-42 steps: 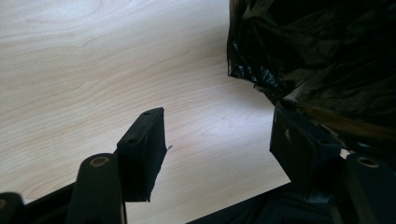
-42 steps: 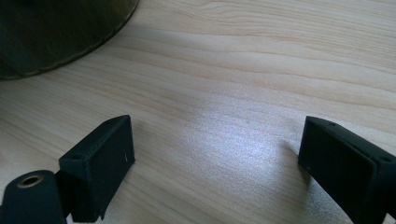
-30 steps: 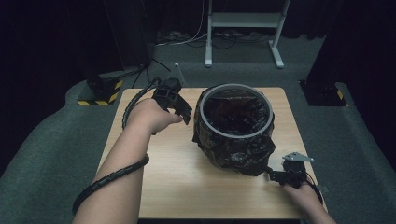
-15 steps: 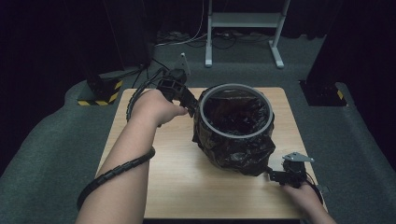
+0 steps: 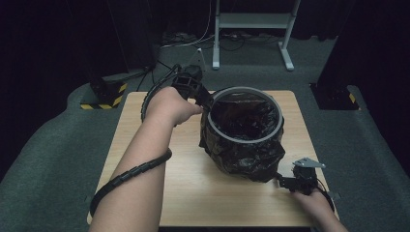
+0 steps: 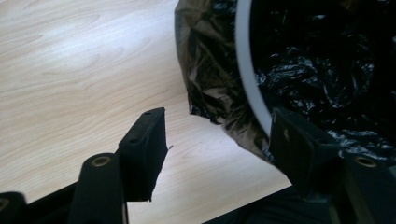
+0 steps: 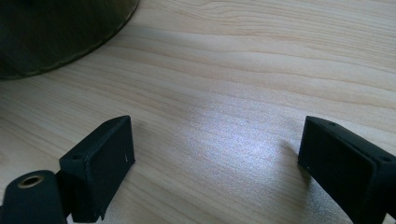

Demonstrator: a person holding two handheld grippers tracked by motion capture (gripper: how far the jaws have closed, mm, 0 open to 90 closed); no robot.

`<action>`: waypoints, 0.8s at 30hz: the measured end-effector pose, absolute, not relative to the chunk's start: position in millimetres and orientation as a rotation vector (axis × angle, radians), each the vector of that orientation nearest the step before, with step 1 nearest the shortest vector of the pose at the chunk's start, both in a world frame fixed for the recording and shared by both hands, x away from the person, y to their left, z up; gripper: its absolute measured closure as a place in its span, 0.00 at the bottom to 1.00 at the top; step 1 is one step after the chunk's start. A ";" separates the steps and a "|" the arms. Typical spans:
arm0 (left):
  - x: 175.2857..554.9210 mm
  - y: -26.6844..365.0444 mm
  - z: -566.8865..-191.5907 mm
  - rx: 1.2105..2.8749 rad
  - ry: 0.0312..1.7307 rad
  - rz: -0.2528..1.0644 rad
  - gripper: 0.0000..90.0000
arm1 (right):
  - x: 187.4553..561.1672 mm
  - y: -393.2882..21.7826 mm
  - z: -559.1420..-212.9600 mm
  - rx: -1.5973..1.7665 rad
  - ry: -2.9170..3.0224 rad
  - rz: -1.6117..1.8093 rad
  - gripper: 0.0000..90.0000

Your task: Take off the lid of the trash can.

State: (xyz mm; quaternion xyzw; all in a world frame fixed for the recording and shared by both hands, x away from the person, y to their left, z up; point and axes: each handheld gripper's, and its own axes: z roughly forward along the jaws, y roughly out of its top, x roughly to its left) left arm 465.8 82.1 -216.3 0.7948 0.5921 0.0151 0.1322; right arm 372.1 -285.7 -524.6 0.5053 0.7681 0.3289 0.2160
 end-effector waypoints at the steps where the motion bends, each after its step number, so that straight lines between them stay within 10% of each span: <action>1: 466.5 80.2 -216.4 2.311 1.716 0.046 0.44 | 372.1 -285.8 -524.5 1.402 2.130 0.913 0.11; 24: 480.9 52.9 -229.1 2.347 1.680 0.143 0.75 | 372.3 -285.8 -524.7 1.396 2.133 0.911 0.11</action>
